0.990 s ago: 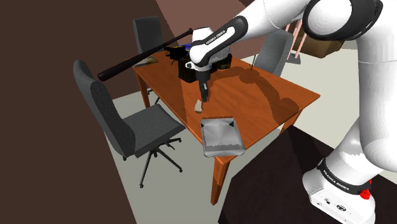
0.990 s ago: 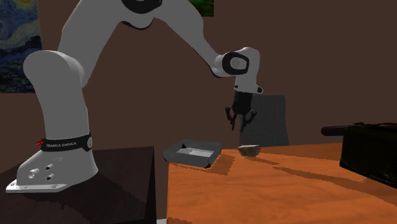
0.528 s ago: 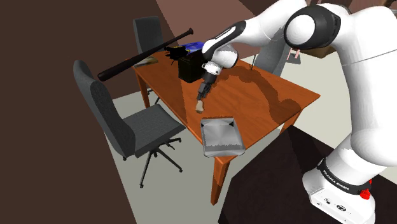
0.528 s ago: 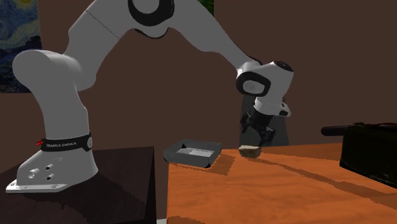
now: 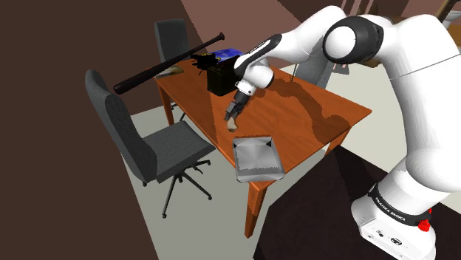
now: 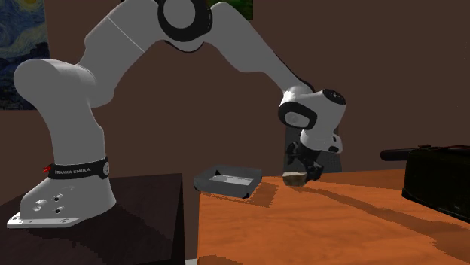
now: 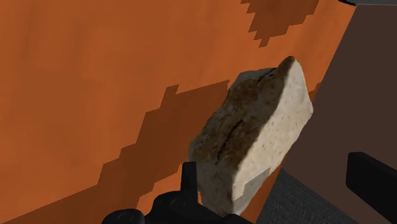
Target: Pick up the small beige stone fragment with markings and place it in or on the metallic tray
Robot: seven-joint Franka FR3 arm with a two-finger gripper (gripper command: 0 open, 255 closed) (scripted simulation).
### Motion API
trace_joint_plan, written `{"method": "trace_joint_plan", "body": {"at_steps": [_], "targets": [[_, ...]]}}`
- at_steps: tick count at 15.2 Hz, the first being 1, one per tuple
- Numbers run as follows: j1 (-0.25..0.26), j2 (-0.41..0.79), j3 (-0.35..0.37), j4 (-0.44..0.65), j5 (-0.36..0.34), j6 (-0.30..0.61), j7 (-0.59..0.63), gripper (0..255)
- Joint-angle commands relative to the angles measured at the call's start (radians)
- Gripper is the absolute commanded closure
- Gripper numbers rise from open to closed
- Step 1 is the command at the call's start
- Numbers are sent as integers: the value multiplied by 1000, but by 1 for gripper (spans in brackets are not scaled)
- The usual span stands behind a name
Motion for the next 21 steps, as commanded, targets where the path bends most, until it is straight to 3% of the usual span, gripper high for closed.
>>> {"method": "trace_joint_plan", "body": {"at_steps": [1,8,9,21], "targets": [[4,8,2,3,2,7,1,0],[4,8,2,3,2,7,1,0],[4,8,2,3,2,7,1,255],[5,-23,-2,-7,-3,-10,15,255]]}}
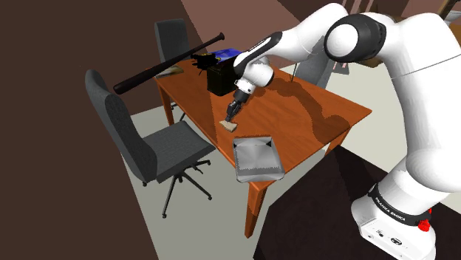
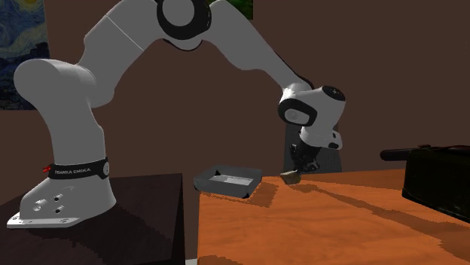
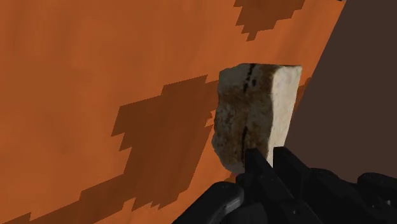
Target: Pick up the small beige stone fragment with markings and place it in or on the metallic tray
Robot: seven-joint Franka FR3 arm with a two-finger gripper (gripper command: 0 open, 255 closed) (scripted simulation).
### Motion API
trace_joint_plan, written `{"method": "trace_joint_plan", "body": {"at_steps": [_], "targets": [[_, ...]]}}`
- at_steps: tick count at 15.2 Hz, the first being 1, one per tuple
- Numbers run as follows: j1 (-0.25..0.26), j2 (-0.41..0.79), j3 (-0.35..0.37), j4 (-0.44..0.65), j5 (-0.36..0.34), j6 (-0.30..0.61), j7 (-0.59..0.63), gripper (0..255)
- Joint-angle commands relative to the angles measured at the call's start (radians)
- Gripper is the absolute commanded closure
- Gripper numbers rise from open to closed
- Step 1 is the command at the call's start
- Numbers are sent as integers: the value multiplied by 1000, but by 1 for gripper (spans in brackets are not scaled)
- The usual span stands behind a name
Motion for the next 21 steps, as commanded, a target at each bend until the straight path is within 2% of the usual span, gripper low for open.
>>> {"method": "trace_joint_plan", "body": {"at_steps": [1,4,5,6,7,8,15,21], "targets": [[1,-15,-3,-6,-5,-11,9,255],[1,-22,-4,-4,-7,-18,15,255],[1,-22,-4,-4,-7,-18,15,0],[173,-82,-116,-62,-194,61,234,0],[370,-92,-258,-71,-393,64,474,0],[545,-56,-385,-33,-568,-2,686,0],[545,3,-386,-40,-540,59,669,0],[544,8,-385,-40,-539,64,669,0]]}}
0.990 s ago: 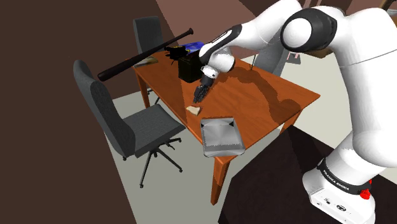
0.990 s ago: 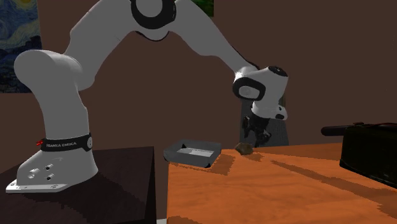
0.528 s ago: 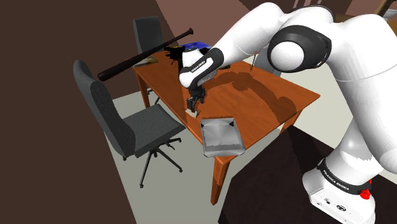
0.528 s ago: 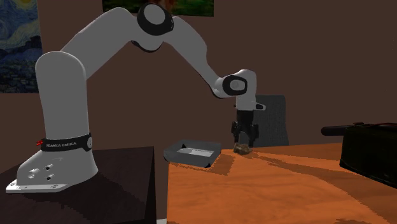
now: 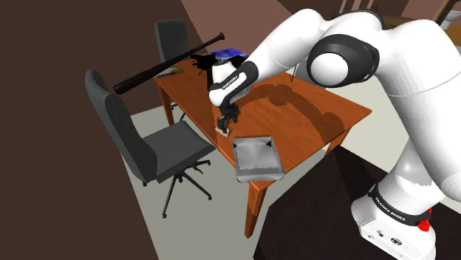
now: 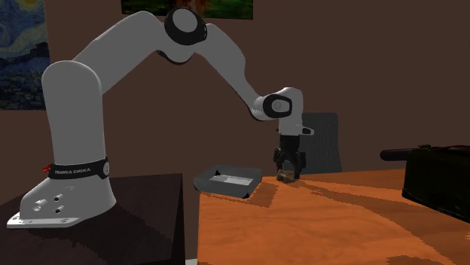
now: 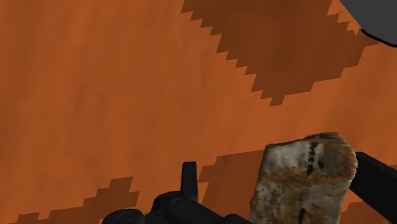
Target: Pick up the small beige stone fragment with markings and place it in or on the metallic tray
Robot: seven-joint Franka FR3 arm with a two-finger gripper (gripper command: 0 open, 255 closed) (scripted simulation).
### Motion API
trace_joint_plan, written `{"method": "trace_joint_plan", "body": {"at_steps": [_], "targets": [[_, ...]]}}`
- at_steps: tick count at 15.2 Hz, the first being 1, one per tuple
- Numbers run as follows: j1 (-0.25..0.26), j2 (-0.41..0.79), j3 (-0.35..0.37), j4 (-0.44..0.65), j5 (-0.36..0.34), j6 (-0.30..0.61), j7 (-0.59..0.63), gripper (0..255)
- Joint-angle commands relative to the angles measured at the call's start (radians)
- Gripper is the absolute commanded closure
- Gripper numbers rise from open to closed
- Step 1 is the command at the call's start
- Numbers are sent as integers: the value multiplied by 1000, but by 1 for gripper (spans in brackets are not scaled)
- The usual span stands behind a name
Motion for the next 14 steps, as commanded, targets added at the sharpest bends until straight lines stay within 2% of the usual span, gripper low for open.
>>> {"method": "trace_joint_plan", "body": {"at_steps": [1,3,4,14], "targets": [[0,0,0,0,0,0,0,0],[0,0,0,0,0,0,0,0],[0,0,0,0,0,0,0,255],[2,-10,-2,-2,-2,-7,1,255]]}}
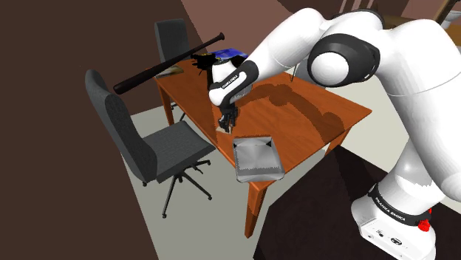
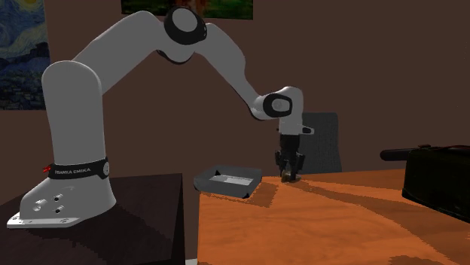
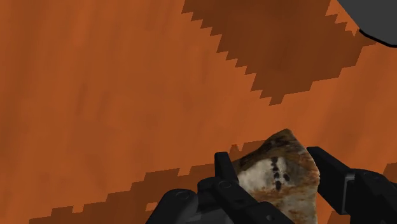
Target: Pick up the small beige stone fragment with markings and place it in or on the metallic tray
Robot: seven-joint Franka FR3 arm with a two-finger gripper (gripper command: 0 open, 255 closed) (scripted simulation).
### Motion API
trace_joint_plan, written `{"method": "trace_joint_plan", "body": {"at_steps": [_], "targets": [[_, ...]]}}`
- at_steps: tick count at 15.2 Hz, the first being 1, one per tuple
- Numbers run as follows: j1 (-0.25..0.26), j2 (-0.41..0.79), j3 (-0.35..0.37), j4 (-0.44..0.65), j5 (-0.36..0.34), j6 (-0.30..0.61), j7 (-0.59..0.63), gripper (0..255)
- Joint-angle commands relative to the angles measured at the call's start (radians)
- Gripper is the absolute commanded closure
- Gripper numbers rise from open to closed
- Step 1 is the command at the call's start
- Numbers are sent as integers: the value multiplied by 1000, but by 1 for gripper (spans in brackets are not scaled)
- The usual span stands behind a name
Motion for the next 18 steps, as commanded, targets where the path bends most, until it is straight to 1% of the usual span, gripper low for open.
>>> {"method": "trace_joint_plan", "body": {"at_steps": [1,18], "targets": [[3,-16,-4,-5,-4,-11,2,255],[28,-162,-38,-2,-44,-157,13,255]]}}
